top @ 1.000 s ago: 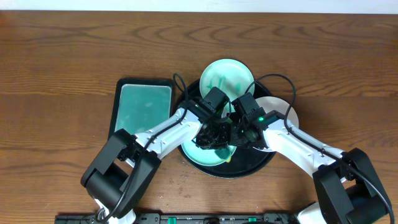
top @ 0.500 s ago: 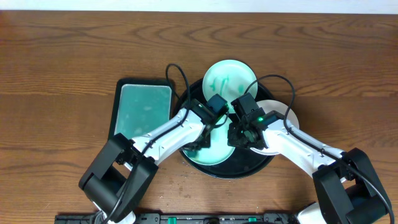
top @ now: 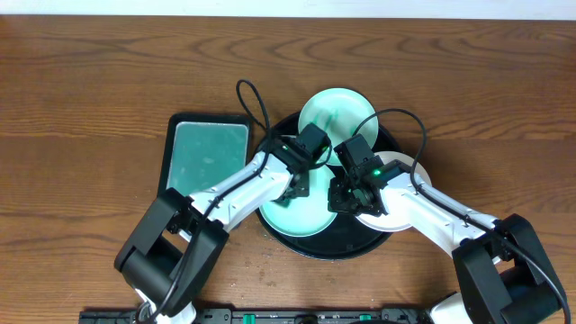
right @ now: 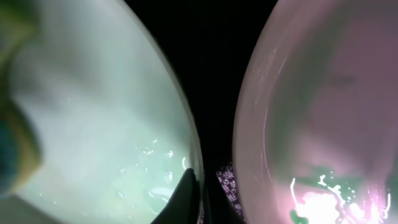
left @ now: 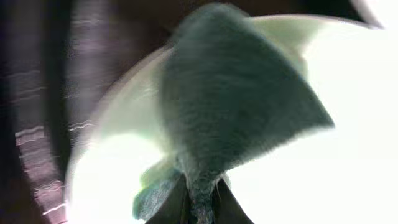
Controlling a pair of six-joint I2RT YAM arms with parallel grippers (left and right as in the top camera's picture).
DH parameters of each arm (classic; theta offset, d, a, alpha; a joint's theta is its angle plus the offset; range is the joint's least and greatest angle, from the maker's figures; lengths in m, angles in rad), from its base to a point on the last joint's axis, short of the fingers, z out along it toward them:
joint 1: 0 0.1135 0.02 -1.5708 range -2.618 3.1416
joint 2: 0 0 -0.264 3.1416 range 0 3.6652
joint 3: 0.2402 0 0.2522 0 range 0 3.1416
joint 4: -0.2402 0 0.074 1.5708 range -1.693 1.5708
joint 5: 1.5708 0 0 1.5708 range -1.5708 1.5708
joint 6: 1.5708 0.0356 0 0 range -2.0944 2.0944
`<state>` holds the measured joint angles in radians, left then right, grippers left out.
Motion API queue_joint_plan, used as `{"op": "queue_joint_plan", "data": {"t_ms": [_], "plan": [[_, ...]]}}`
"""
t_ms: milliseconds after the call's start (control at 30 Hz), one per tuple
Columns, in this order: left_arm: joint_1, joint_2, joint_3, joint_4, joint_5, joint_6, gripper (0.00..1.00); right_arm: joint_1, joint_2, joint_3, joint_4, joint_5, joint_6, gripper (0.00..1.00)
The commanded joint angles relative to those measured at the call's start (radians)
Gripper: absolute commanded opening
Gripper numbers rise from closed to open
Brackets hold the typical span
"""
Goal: Clean dirty plates on tray and stack at the side
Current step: 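Scrub the white plate with the sponge while the right gripper holds it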
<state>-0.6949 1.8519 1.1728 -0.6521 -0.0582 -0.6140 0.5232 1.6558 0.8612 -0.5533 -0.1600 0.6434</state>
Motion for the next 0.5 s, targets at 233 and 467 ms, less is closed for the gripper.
{"op": "queue_joint_plan", "data": {"t_ms": [233,467], "plan": [[0.008,0.138,-0.019,0.164,0.585,0.043,0.07,-0.011,0.000,0.002,-0.004,0.080,-0.001,0.01],[-0.011,0.136,-0.019,0.203,0.814,0.113,0.07,-0.011,0.000,0.002,0.000,0.080,-0.001,0.01]]}}
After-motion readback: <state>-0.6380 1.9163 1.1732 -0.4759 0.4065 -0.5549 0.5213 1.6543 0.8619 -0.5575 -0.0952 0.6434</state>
